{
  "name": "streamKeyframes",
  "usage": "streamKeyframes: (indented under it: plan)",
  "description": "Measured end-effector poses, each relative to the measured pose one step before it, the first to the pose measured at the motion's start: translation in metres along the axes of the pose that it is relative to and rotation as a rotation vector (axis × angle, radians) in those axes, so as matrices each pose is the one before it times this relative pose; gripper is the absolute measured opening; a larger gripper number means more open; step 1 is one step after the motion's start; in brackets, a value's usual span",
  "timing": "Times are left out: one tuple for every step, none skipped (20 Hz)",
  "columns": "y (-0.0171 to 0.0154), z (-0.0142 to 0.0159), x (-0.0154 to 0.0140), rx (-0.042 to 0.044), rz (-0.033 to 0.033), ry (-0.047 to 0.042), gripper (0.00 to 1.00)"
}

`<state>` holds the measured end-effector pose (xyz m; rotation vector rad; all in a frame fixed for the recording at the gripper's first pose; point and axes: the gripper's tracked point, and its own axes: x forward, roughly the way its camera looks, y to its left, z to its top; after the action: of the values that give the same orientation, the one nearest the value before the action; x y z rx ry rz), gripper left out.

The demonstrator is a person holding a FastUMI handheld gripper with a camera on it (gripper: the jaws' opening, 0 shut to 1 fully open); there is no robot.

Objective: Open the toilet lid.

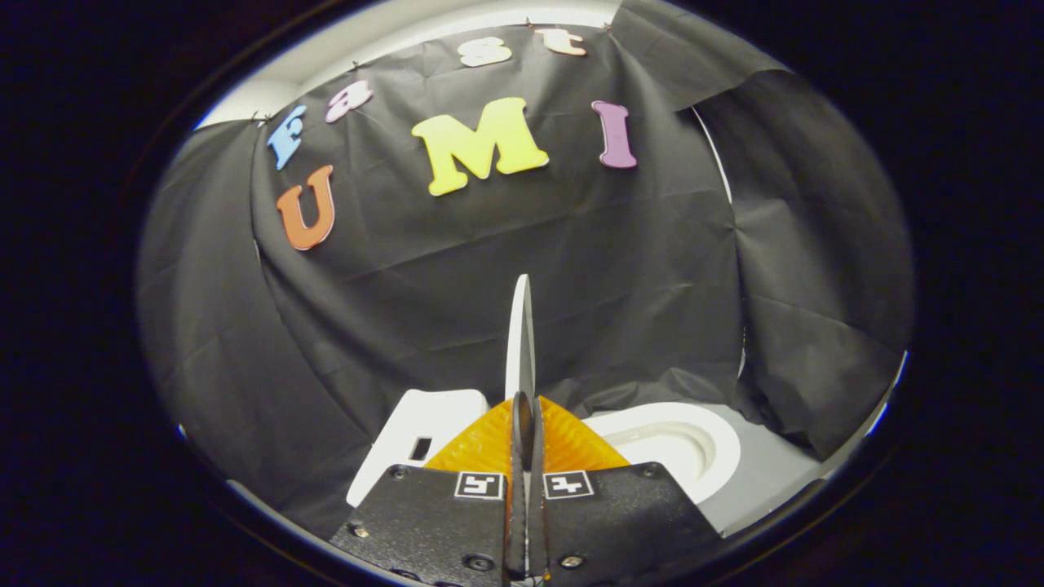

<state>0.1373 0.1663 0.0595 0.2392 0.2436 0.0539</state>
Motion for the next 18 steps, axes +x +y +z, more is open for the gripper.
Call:
streamKeyframes:
  plan:
    - [0.00505, -0.00303, 0.00045, -0.01478, 0.00405, -0.00013, 0.05]
    - [0.00545, -0.00029, 0.00021, -0.00662, 0.00333, 0.00131, 0.05]
    - [0.00599, -0.00039, 0.00232, -0.00888, 0.00374, 0.00196, 0.05]
    - [0.00674, -0.00113, 0.00122, -0.00363, 0.00576, 0.00042, 0.05]
    - [0.00688, -0.00052, 0.00067, -0.00875, 0.0097, -0.00131, 0.05]
    - [0.00692, -0.00079, -0.00049, -0.01441, 0.00615, -0.00053, 0.05]
    - [0.00441, -0.00138, 0.00077, -0.01525, -0.0002, -0.00119, 0.05]
    - [0.00419, -0.00068, 0.00207, -0.01219, -0.00139, -0.00155, 0.05]
    - [0.00466, -0.00021, 0.00102, -0.00531, -0.00078, -0.00074, 0.05]
    - [0.00569, -0.00095, 0.00026, -0.00535, -0.00047, -0.00117, 0.05]
    - [0.00441, -0.00029, 0.00053, -0.00431, -0.00357, 0.00025, 0.05]
    - [0.00485, -0.00154, 0.00046, -0.00976, -0.00573, -0.00169, 0.05]
    - [0.00539, -0.00105, 0.00174, -0.0079, -0.00339, 0.00045, 0.05]
    - [0.00513, -0.00236, 0.00033, -0.01116, -0.00368, 0.00238, 0.05]
    - [0.00606, -0.00139, -0.00059, -0.01111, -0.00231, 0.00426, 0.06]
    - [0.00589, 0.00075, 0.00165, -0.01078, -0.00354, 0.00165, 0.06]
    - [0.00538, -0.00112, 0.00043, -0.01001, -0.00272, 0.0013, 0.06]
    - [0.00603, -0.00094, 0.00068, -0.00832, 0.00036, 0.00031, 0.07]
